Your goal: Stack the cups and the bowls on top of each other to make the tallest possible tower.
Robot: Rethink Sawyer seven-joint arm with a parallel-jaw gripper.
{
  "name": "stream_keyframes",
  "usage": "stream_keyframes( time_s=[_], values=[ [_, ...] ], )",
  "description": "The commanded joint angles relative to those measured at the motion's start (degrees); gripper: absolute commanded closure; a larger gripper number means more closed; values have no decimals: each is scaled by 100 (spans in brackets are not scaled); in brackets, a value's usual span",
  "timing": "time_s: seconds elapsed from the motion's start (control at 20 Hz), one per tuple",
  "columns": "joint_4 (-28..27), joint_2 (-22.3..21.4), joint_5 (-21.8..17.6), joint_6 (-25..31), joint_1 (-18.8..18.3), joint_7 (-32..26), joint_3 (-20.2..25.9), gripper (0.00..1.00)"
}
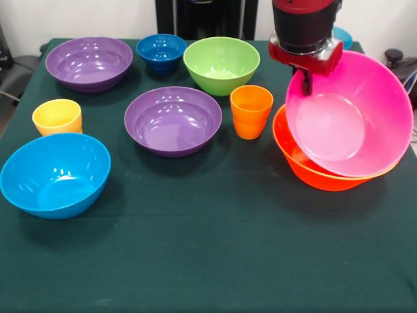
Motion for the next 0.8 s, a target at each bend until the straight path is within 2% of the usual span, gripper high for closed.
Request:
stream_keyframes(
  time_s=[0.05,0.25,0.55,0.8],
  values=[
    [-773,409,-508,-189,193,-752,-8,100],
    [-907,623,-577,-50,228,-776,-37,100],
    [-867,670,-719,-93,288,-684,-109,100],
    [-1081,836,-868,-200,293,-788,-109,100]
  ],
)
